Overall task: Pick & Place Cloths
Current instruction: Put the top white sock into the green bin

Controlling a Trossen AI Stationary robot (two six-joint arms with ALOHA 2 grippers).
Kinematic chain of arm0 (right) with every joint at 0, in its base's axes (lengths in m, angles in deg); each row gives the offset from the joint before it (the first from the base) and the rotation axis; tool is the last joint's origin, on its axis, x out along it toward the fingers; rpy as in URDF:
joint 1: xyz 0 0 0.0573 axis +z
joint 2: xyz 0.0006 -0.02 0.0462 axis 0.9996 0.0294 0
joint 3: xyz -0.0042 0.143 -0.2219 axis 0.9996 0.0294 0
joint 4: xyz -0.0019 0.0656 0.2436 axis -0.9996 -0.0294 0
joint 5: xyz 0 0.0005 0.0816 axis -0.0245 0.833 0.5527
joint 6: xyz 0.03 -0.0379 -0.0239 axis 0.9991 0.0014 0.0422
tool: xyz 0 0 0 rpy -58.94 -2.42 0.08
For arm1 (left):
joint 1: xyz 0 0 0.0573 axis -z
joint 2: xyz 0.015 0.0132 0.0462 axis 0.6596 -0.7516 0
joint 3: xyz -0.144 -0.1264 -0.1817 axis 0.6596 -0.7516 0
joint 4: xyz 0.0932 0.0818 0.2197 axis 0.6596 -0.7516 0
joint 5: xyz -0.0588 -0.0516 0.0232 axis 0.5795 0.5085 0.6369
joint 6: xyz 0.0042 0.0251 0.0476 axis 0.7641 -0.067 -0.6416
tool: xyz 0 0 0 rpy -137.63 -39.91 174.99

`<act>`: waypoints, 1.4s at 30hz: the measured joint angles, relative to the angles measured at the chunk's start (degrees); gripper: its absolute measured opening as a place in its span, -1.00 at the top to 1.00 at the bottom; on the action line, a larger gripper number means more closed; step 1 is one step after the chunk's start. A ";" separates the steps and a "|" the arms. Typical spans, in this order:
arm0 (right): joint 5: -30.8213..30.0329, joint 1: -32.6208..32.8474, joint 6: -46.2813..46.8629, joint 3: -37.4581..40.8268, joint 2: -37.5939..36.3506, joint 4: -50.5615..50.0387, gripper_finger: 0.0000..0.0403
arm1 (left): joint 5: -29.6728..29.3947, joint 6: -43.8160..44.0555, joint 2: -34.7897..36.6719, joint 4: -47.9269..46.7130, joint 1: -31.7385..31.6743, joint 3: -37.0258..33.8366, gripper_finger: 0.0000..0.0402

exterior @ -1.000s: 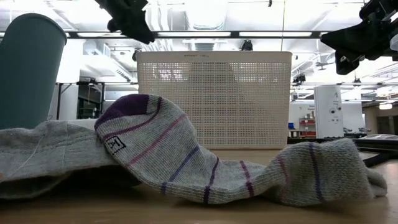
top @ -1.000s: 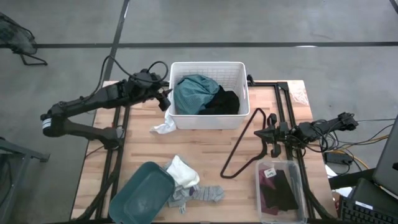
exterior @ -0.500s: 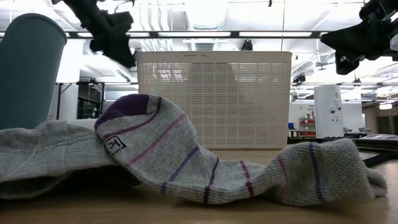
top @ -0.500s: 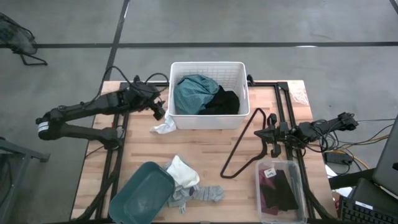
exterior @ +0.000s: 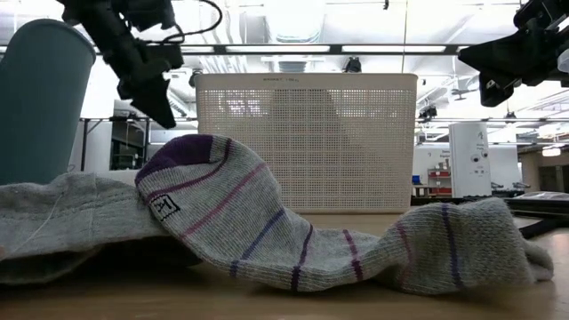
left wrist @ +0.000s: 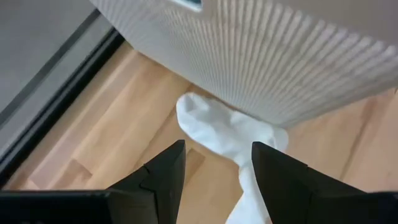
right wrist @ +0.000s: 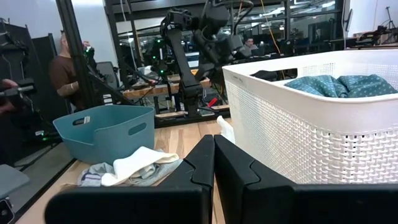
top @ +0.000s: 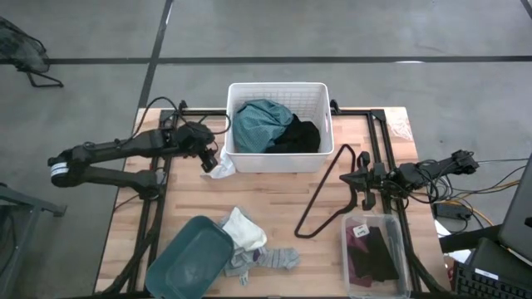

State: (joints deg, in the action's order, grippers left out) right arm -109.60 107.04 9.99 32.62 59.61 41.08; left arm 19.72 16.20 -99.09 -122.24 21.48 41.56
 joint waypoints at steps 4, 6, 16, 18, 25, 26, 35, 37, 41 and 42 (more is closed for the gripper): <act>0.02 0.01 0.00 0.00 0.00 0.01 0.96 | 2.12 0.51 0.00 -0.02 0.00 -1.51 0.05; 0.01 0.01 0.00 0.00 0.00 0.01 0.96 | 2.97 0.53 0.00 -0.03 0.02 -2.30 0.05; 0.02 0.02 0.00 0.00 0.00 0.00 0.96 | 2.74 -0.28 0.02 2.12 0.00 -3.80 0.05; 0.02 0.00 0.00 0.00 0.00 0.02 0.96 | 4.81 -0.27 0.02 2.21 0.00 -3.78 0.05; 0.01 0.01 0.00 0.00 0.00 0.01 0.96 | 5.94 -0.23 -0.07 2.28 0.02 -3.91 0.05; 0.00 0.02 0.00 0.00 -0.02 0.00 0.96 | 5.95 -0.24 -0.07 2.23 0.02 -3.91 0.05; 0.01 0.02 0.00 0.00 -0.01 0.01 0.96 | 8.98 -0.27 -0.17 2.12 0.02 -4.23 0.05; 0.00 0.02 0.00 0.00 0.00 0.02 0.96 | 8.97 -0.31 -0.17 2.32 0.02 -4.82 0.05; 0.00 0.01 0.00 0.00 -0.01 0.01 0.96 | 8.99 -0.31 -0.17 3.10 0.02 -7.20 0.05; 0.01 0.02 0.00 0.00 0.00 0.00 0.96 | 8.99 -0.27 -0.17 3.45 0.02 -7.90 0.05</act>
State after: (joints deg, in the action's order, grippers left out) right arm -109.59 107.06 9.99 32.62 59.61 41.08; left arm 28.71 15.93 -99.27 -118.79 21.50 33.66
